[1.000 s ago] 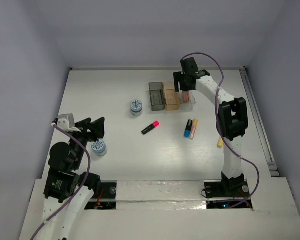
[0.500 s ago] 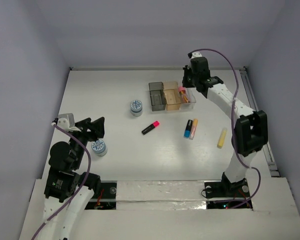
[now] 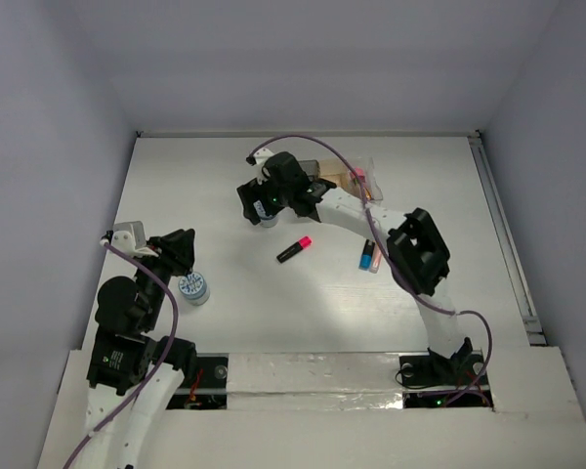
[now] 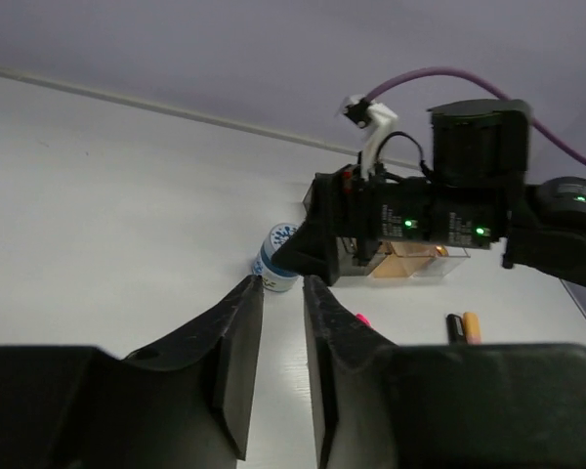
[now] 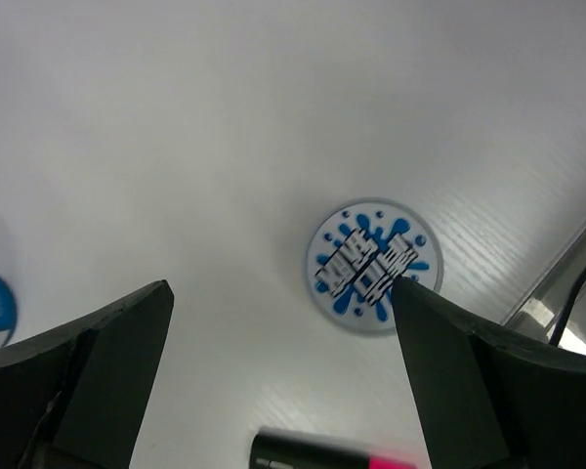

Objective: Sort the stationery into containers
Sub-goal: Pick up the stationery from the center of the board.

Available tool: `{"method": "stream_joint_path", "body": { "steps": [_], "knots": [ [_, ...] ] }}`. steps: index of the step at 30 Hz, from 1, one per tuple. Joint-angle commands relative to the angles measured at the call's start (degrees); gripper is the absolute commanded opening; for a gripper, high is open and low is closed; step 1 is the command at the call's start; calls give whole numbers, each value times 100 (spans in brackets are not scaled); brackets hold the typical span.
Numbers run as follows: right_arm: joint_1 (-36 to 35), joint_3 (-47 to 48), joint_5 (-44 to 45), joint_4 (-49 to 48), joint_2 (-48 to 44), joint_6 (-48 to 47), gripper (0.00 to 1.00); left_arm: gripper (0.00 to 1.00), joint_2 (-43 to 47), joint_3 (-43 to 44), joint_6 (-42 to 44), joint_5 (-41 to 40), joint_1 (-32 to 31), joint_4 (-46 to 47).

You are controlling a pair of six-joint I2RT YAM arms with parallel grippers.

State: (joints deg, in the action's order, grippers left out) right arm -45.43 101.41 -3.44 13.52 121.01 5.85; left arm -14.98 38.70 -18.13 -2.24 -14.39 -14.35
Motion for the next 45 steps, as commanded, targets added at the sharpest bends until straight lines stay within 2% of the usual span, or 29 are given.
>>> {"method": "stream_joint_path", "body": {
  "steps": [1,3,7,10,13,20,24,26,28,29,31,32,33,35,42,45],
  "knots": [
    [201,853,265,423,466,-233,100,23,-31,-38,20,31,33,310],
    [87,1326,300,694,730,-321,100,28,-22,-47,20,39,33,319],
    [-36,1847,1248,959,1241,-514,99,30,-22,-47,20,48,33,319],
    [-36,1778,1329,846,1320,-506,97,30,-13,-55,11,48,33,319],
    [-89,1637,1337,723,1302,-488,91,30,-13,-55,20,57,33,319],
    [-89,1461,1452,643,1258,-471,89,30,-13,-55,11,57,33,319],
    [-89,1496,1539,740,1355,-418,94,30,-14,-47,20,66,33,319],
    [-89,1487,1540,784,1364,-409,93,30,-22,-47,11,75,33,327],
    [-89,1461,1522,723,1329,-391,84,30,-40,-55,20,83,33,327],
    [-89,1435,1496,670,1242,-409,71,30,-40,-55,11,92,33,327],
    [-89,1321,1461,495,1118,-418,60,30,-40,-55,11,92,33,327],
    [-89,1312,1487,468,1005,-418,45,30,-48,-55,20,92,33,327],
    [-89,1294,1504,450,943,-426,38,30,-49,-55,20,92,33,327],
    [-89,1224,1548,380,819,-426,34,30,-49,-55,20,92,33,327],
    [-36,636,2066,-156,-112,-514,33,30,-66,-55,20,110,33,336],
    [314,521,2260,-200,-420,-514,33,30,-75,-55,29,119,33,345]
  ]
}}
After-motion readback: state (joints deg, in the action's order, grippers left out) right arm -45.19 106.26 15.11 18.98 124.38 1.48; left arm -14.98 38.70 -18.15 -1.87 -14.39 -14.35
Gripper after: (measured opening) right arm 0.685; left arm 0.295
